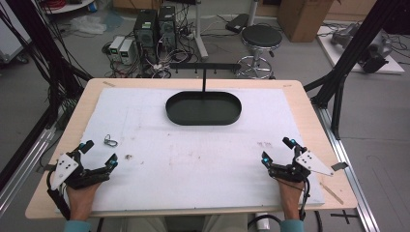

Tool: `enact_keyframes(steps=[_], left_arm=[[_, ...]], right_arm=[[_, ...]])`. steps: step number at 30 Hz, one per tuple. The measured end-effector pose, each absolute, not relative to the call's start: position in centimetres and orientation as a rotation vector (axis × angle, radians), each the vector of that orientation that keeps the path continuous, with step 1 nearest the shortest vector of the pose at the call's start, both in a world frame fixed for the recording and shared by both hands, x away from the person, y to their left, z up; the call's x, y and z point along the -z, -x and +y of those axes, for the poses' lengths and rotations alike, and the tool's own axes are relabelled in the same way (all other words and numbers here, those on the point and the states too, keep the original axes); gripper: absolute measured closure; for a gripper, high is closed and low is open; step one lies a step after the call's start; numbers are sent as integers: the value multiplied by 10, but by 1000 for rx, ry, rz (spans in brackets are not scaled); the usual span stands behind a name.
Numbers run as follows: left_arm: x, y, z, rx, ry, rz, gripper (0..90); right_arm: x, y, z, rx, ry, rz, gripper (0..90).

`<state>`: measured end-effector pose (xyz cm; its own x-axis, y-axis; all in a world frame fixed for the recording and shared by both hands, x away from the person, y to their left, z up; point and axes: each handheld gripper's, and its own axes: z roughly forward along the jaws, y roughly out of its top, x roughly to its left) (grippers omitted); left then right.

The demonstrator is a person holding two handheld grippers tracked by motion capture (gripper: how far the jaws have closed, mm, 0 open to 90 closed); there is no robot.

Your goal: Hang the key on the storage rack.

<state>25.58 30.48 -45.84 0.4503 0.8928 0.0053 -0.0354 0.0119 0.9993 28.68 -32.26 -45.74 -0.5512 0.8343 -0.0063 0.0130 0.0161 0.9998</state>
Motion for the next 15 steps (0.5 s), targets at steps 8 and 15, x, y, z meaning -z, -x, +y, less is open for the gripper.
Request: enact_keyframes(steps=[8,15], left_arm=[[458,-257,306,-862,-1366,846,35],[458,-258,306,-859,-1369,852,35]], right_arm=[[457,-287,-322,-1602,-875,1644,29],[457,-287,-322,-1604,-886,1645,29]])
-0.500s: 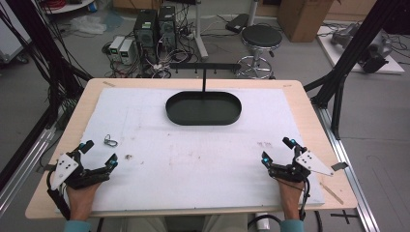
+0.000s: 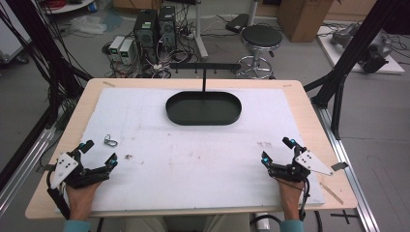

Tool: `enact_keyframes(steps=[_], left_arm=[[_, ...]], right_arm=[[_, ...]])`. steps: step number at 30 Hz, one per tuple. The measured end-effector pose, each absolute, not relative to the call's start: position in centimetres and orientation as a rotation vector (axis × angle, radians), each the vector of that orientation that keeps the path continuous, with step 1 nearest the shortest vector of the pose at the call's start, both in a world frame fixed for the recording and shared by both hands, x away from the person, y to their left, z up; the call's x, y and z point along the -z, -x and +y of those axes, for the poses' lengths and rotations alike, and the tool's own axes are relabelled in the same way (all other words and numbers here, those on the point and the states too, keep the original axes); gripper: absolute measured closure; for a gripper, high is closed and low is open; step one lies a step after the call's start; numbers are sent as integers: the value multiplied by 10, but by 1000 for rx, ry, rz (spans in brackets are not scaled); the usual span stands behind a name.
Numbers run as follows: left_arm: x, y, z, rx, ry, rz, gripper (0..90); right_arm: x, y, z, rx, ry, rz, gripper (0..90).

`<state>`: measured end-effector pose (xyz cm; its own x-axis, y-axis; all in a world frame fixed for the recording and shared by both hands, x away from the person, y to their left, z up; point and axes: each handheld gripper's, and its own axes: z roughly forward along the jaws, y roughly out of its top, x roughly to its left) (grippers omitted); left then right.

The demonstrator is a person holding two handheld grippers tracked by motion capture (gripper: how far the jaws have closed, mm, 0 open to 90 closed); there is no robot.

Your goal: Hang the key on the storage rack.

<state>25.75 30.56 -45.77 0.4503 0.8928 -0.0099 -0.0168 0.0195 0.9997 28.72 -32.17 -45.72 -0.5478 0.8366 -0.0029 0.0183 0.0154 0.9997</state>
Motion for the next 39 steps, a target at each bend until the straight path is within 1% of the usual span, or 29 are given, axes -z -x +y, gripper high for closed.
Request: enact_keyframes(steps=[9,12,20,21,22,23,29,32,33,35,36,39], left_arm=[[452,-259,308,-852,-1386,883,35],[441,-265,312,-844,-1408,897,35],[413,-286,318,-817,-1583,968,35],[413,-286,318,-817,-1583,968,35],[408,-292,320,-776,-1638,982,35],[404,-295,320,-771,-1660,987,35],[392,-308,325,-735,-1734,1019,36],[387,-316,328,-742,-1787,1035,37],[387,-316,328,-742,-1787,1035,48],[385,-321,329,-736,-1811,1052,97],[382,-328,330,-738,-1854,1072,103],[380,-338,329,-729,-1904,1101,103]], right_arm=[[457,-287,-322,-1604,-886,1644,30],[457,-287,-322,-1604,-883,1642,29],[457,-287,-322,-1602,-879,1640,30],[457,-287,-322,-1602,-880,1641,30],[457,-287,-322,-1603,-881,1640,29],[457,-287,-322,-1603,-881,1640,30],[457,-287,-322,-1600,-877,1642,29],[457,-287,-322,-1602,-879,1640,29],[457,-287,-322,-1603,-882,1640,29],[457,-287,-322,-1604,-882,1640,30],[457,-287,-322,-1604,-881,1642,30],[457,-287,-322,-1604,-882,1642,30]])
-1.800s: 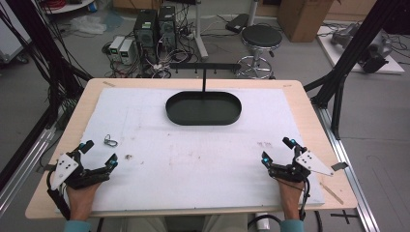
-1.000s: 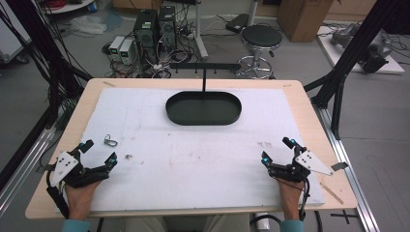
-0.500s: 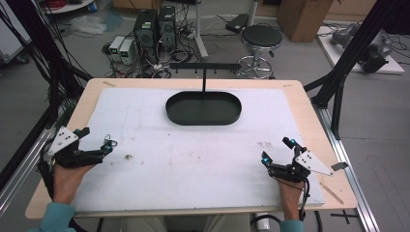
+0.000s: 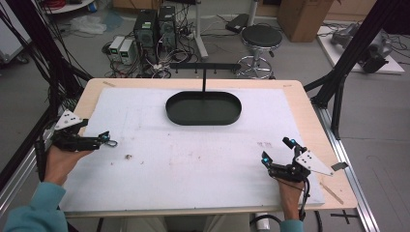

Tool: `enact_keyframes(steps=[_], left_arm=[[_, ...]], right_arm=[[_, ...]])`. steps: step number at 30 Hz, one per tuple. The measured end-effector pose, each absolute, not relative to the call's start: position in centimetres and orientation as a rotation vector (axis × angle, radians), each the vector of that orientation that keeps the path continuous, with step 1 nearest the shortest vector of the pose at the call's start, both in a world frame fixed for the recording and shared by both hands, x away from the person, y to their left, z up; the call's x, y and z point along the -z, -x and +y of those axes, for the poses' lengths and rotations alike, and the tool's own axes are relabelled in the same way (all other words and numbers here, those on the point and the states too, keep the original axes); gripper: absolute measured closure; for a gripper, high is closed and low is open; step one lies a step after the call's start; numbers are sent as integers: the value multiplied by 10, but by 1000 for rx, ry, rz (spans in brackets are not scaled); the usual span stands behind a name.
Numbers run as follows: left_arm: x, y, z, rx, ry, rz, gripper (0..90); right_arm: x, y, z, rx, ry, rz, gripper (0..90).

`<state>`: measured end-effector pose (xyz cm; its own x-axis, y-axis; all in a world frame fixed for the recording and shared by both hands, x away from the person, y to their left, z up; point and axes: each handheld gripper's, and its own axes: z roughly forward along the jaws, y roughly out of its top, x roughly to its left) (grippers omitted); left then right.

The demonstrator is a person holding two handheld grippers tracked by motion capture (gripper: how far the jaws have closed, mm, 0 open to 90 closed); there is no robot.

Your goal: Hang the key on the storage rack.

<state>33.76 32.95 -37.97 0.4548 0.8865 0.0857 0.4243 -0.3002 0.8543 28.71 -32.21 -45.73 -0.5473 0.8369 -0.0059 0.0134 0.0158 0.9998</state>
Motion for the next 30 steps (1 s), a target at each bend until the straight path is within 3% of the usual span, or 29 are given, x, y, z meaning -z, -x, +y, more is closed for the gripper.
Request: enact_keyframes(steps=[11,27,30], left_arm=[[385,-357,331,-677,-2008,1179,120],[406,-376,332,-558,-2142,1314,226],[408,-377,333,-525,-2144,1323,290]], right_arm=[[457,-287,-322,-1605,-882,1642,30],[457,-287,-323,-1606,-877,1634,30],[457,-287,-323,-1608,-877,1634,30]])
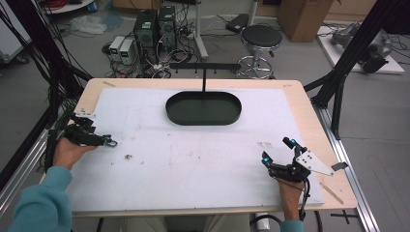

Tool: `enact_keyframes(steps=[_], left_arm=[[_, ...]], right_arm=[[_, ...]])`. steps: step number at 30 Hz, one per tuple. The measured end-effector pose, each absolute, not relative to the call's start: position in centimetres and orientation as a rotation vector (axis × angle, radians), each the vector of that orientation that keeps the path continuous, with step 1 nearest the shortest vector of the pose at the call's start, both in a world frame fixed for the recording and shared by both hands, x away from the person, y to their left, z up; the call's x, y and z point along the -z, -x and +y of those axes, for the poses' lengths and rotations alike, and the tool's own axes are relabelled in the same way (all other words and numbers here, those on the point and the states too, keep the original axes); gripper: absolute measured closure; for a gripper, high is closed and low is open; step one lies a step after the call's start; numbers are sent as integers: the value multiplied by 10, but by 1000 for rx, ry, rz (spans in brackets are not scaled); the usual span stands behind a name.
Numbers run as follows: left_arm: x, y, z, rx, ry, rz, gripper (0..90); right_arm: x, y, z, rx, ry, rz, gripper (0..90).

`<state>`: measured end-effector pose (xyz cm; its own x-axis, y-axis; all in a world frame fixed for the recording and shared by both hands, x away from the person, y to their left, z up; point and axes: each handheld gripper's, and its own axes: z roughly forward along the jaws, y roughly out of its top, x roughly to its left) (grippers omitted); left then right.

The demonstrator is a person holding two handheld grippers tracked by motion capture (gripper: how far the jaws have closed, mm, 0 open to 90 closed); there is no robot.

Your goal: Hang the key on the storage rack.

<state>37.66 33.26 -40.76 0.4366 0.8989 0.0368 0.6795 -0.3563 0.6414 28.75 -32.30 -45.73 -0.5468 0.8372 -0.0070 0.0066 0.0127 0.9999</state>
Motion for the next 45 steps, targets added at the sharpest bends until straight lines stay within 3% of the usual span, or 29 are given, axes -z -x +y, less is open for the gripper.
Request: enact_keyframes(steps=[23,45], left_arm=[[409,-379,329,-419,-2163,1402,703],[412,-380,329,-406,-2179,1391,873]], right_arm=[[458,-287,-323,-1610,-883,1637,30],[457,-286,-323,-1613,-885,1637,30]])
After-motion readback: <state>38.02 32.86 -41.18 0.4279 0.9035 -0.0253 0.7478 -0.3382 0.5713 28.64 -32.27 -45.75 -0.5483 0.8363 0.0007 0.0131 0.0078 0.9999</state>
